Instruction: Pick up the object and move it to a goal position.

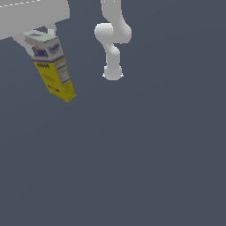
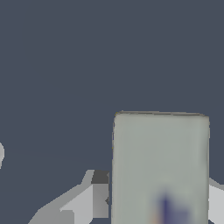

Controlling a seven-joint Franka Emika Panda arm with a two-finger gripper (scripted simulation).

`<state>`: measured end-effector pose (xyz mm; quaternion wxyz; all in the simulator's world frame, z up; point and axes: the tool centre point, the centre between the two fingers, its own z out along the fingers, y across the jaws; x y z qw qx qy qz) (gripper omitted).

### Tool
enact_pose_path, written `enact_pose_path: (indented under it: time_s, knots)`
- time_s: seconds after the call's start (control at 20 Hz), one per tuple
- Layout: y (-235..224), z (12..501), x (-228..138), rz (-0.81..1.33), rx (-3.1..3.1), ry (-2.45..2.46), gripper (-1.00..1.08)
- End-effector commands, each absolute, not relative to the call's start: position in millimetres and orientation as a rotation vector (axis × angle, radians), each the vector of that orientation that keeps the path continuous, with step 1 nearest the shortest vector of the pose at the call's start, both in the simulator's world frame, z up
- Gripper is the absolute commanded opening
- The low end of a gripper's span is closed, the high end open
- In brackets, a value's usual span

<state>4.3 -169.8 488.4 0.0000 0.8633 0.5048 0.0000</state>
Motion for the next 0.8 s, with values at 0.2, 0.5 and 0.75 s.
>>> enact_pose_path:
  time_s: [0.2,0.5,0.75]
  knots:
    - [-181.1,503.9,9.0,0.000,2.711,1.587,-1.00]
    - [-186.0,510.3,11.2,0.000,2.712,1.586,-1.00]
    - [-186.9,511.7,11.9,0.000,2.712,1.586,-1.00]
